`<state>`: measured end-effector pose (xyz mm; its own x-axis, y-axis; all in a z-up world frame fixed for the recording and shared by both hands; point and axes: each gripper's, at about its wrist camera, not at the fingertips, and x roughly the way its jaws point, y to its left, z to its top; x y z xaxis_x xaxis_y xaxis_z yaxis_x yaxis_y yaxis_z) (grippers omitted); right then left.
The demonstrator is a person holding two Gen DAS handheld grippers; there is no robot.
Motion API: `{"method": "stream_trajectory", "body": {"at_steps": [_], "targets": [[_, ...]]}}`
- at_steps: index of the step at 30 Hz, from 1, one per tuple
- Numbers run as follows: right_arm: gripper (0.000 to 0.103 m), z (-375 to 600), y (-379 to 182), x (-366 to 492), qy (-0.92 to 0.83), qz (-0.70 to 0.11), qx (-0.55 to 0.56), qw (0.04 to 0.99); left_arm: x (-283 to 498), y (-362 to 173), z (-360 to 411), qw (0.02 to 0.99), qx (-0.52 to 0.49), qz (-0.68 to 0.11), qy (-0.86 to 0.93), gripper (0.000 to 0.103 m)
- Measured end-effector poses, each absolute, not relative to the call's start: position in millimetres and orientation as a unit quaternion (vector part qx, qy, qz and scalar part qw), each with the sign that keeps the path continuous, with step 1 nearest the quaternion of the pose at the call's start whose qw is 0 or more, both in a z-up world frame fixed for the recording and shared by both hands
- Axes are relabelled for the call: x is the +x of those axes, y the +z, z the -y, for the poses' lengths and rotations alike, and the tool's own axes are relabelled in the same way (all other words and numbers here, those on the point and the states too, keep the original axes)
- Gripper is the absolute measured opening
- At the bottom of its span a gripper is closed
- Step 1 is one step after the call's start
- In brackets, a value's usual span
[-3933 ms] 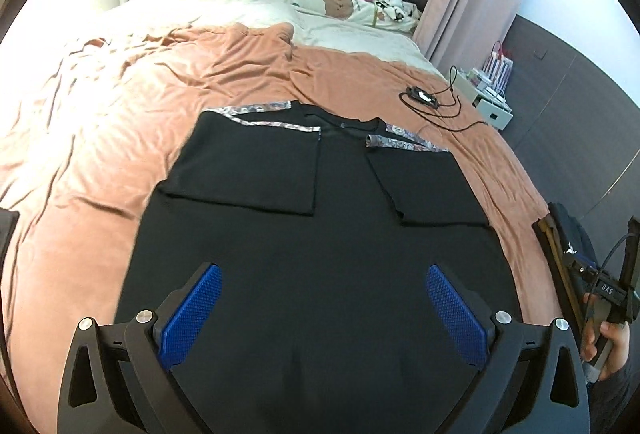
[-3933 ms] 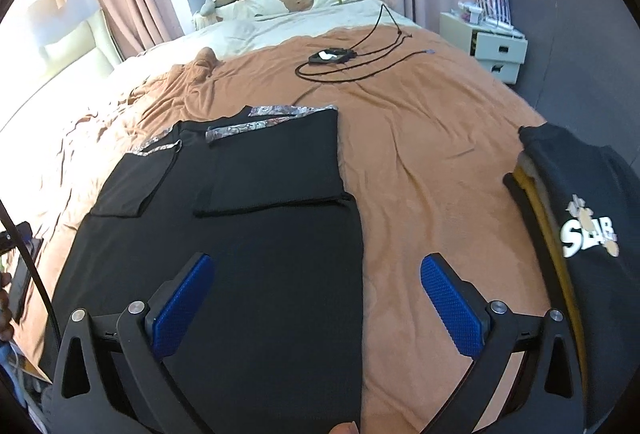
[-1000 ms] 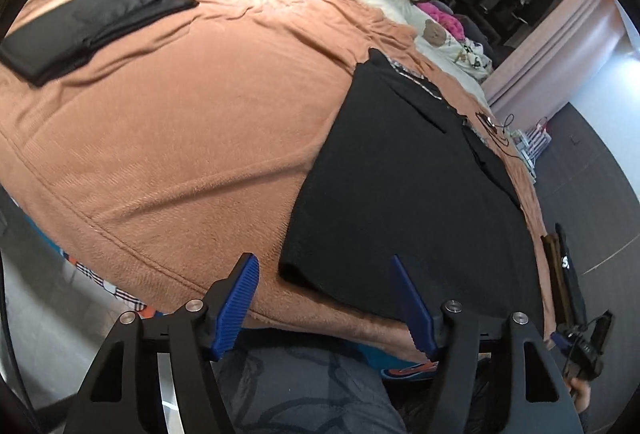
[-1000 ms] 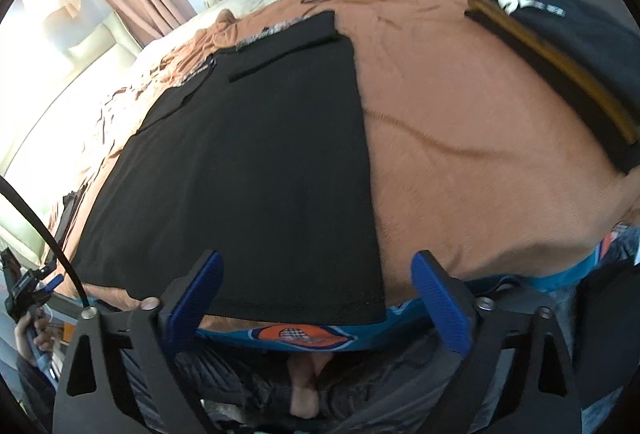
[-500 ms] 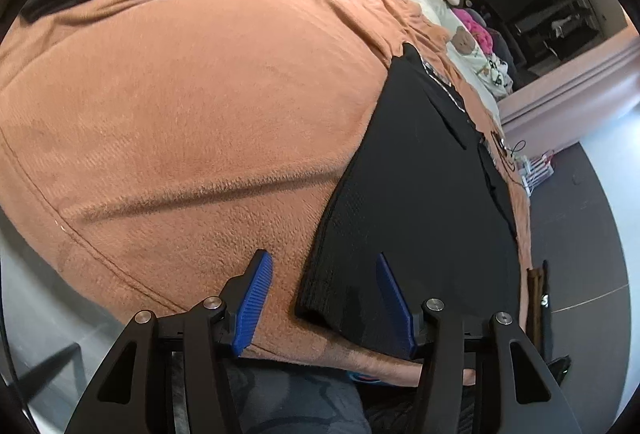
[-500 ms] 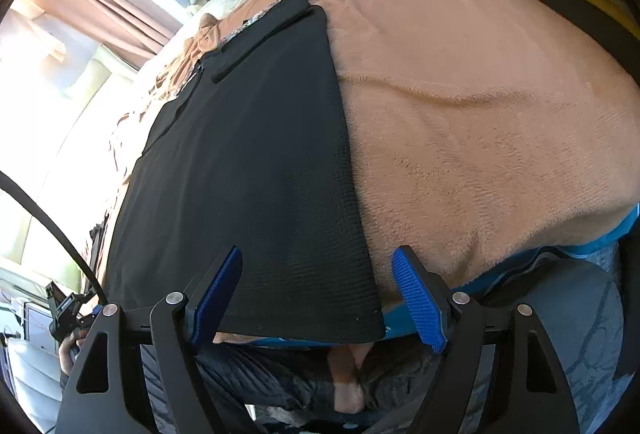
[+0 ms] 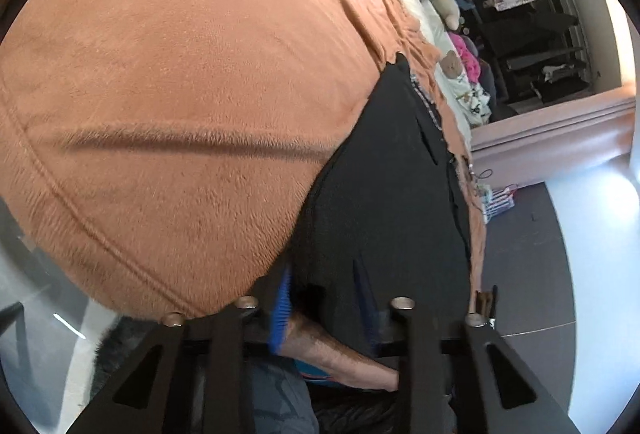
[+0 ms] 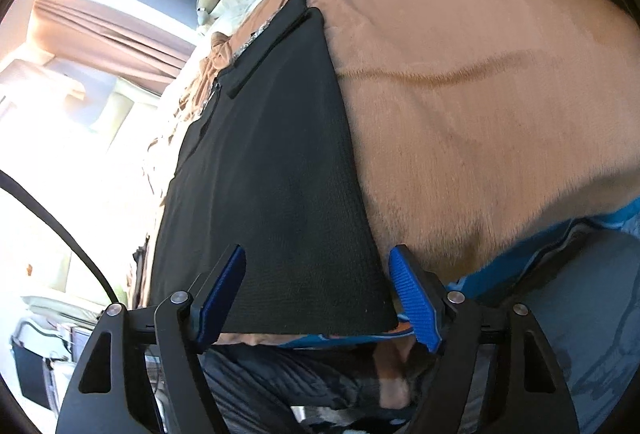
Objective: Fold small clothes
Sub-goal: 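Grasp the shirt hem with the left gripper while the right gripper grasps the hem too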
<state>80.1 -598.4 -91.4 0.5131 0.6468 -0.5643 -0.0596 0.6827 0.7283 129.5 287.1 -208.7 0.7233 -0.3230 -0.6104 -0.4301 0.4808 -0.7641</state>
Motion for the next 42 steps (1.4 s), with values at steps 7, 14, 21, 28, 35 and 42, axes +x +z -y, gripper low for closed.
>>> {"method": "stream_trajectory", "body": {"at_steps": [7,14,21,28,35,42], "targets": [[0.063,599,-106,78,0.240,-0.447,0.365,0.780,135,-207,-282,0.785,-0.498,-0.367,0.034,0.007],[0.056,608,-107,76,0.303,-0.393,0.417,0.761,132,-210,-283,0.785,-0.500,-0.365,0.035,0.007],[0.056,601,-125,81,0.273,-0.425,0.387,0.772,133,-211,-283,0.785,-0.499,-0.366,0.036,0.007],[0.053,589,-137,88,0.268,-0.444,0.378,0.767,133,-214,-284,0.784,-0.500,-0.366,0.035,0.007],[0.039,603,-123,89,0.296,-0.403,0.397,0.770,133,-214,-285,0.785,-0.499,-0.365,0.033,0.007],[0.039,596,-151,87,0.270,-0.419,0.413,0.762,133,-215,-285,0.784,-0.499,-0.367,0.038,0.007]]}}
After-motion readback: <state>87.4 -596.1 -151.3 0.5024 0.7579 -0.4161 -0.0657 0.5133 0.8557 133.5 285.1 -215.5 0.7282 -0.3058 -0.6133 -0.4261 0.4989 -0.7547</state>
